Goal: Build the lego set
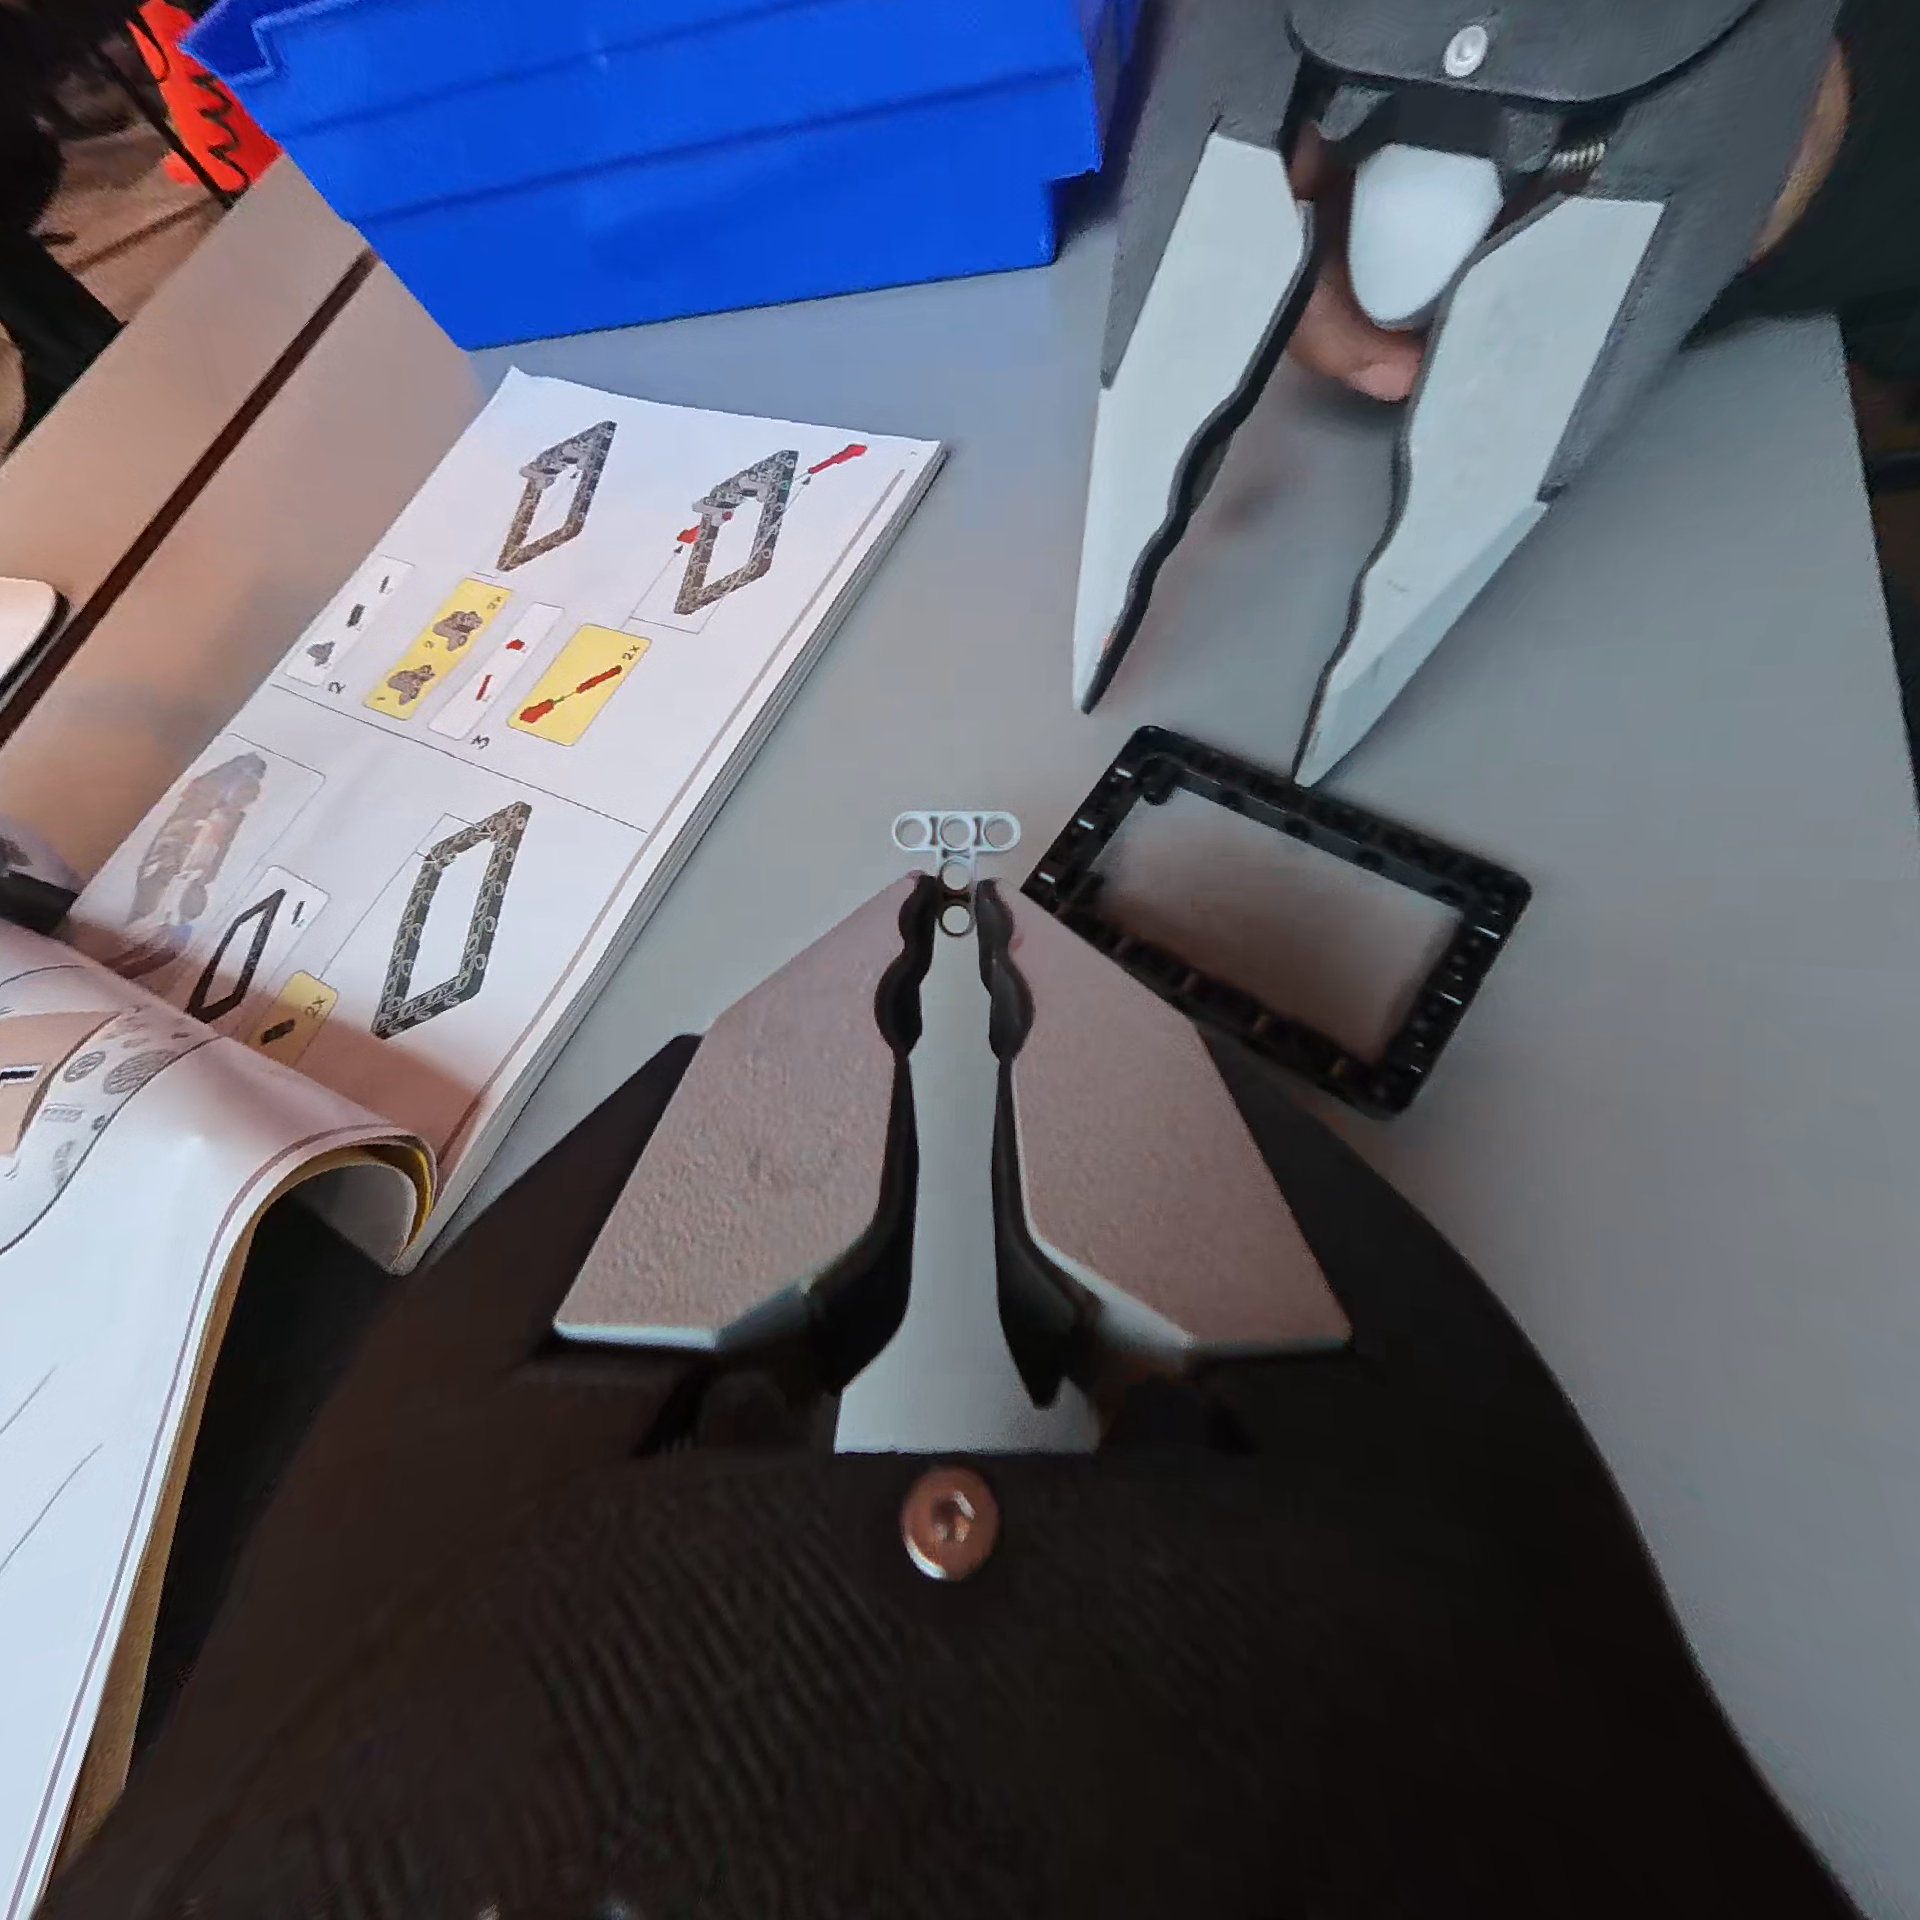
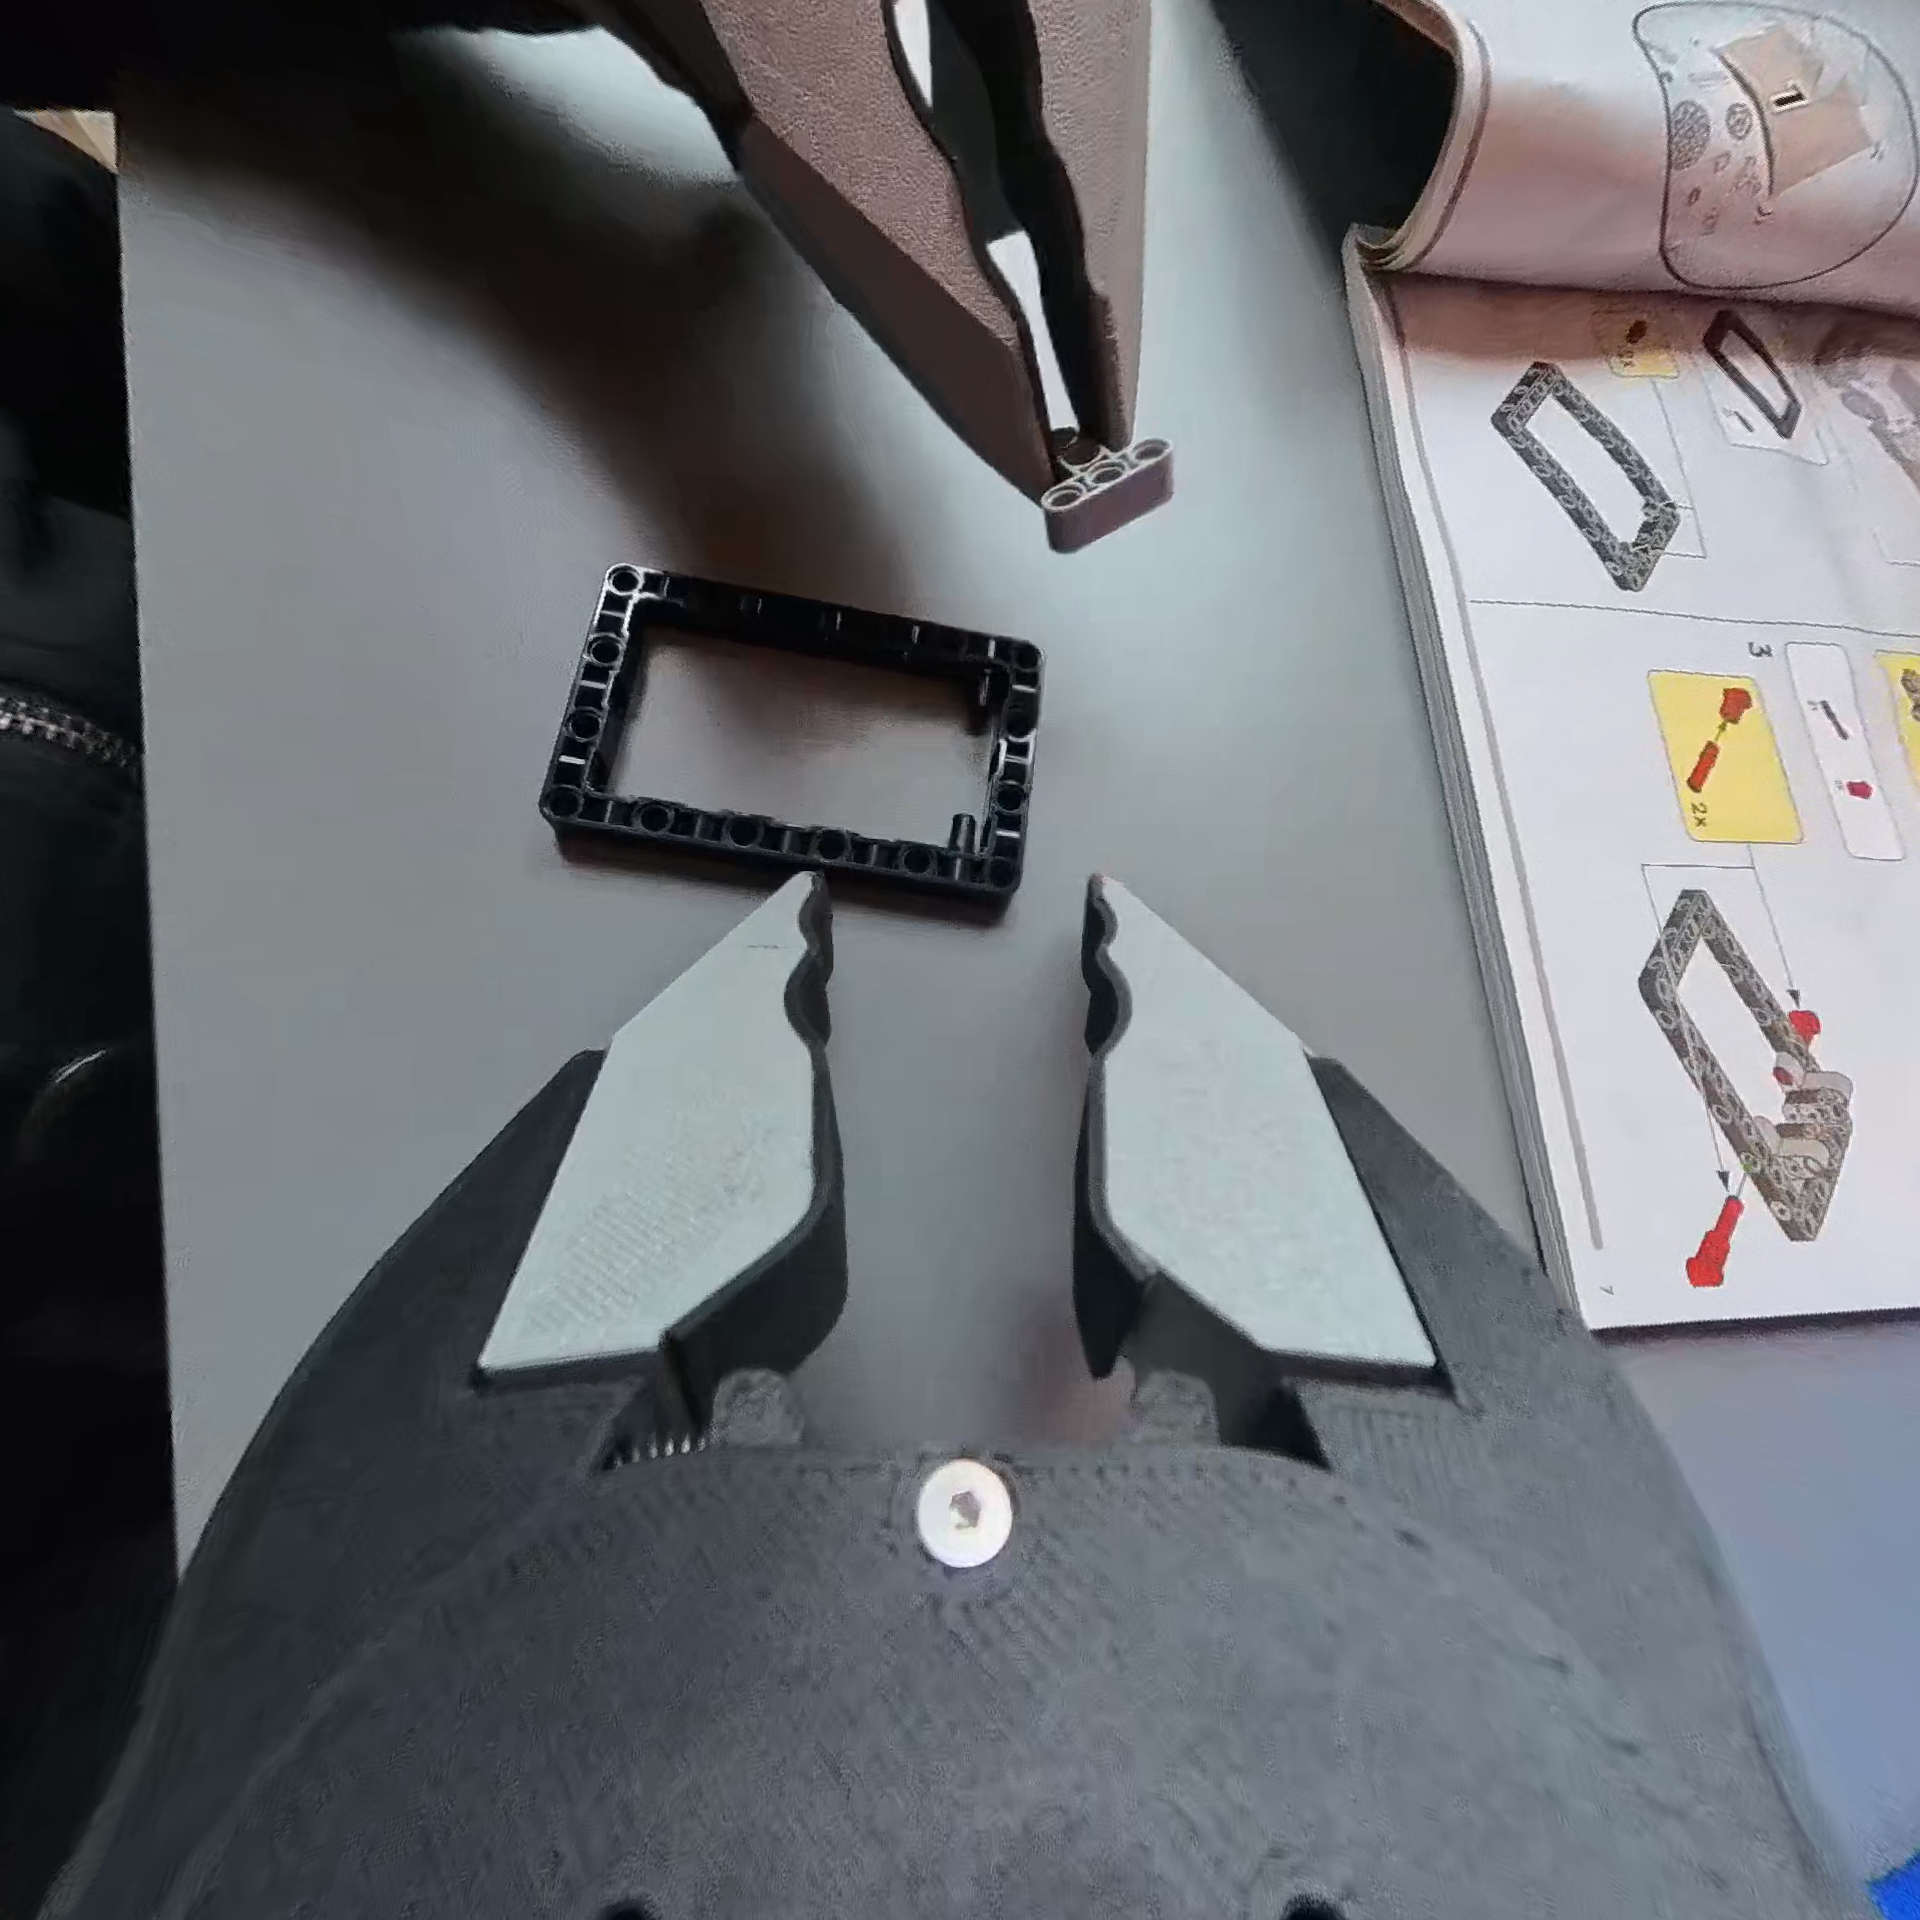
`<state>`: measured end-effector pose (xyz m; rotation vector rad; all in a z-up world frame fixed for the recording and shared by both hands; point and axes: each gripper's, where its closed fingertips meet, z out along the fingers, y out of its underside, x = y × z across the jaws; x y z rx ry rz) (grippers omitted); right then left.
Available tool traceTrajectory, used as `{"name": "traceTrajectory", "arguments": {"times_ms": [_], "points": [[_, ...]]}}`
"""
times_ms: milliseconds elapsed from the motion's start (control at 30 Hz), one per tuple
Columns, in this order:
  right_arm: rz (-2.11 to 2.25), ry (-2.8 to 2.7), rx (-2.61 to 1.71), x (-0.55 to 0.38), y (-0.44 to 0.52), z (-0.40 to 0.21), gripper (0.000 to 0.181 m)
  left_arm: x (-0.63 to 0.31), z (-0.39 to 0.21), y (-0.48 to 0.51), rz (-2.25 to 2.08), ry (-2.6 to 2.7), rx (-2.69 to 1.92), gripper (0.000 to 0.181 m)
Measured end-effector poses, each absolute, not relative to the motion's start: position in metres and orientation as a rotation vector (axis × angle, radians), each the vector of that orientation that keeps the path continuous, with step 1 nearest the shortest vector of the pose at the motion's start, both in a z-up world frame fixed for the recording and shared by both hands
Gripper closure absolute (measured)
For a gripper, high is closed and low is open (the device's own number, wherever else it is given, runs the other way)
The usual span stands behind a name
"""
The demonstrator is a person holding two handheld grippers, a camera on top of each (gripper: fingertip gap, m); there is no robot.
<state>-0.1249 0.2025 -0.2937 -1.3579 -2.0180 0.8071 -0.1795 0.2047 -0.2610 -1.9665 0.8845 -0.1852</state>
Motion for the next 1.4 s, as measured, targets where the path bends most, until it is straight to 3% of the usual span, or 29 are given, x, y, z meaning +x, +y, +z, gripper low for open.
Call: {"name": "traceTrajectory", "arguments": {"times_ms": [233, 367, 700, 900, 1400], "points": [[0.820, -1.869, -1.345, -0.126, 0.218, -0.276, 0.136, -0.174, -0.267, 0.200, -0.198, 0.948, -1.999, 0.176], [0.876, -1.794, -1.275, -0.125, 0.217, -0.259, 0.156, -0.167, -0.265, 0.187, -0.181, 1.122, -2.058, 0.176], [0.859, -1.927, -1.193, -0.150, 0.168, -0.266, 0.149, -0.156, -0.277, 0.159, -0.037, 1.505, -2.235, 0.176], [0.758, -1.962, -1.202, -0.156, 0.168, -0.278, 0.159, -0.142, -0.262, 0.167, -0.117, 1.459, -2.220, 0.176], [0.763, -1.983, -1.379, -0.155, 0.184, -0.293, 0.159, -0.124, -0.270, 0.191, -0.328, 1.315, -2.078, 0.176]]}}
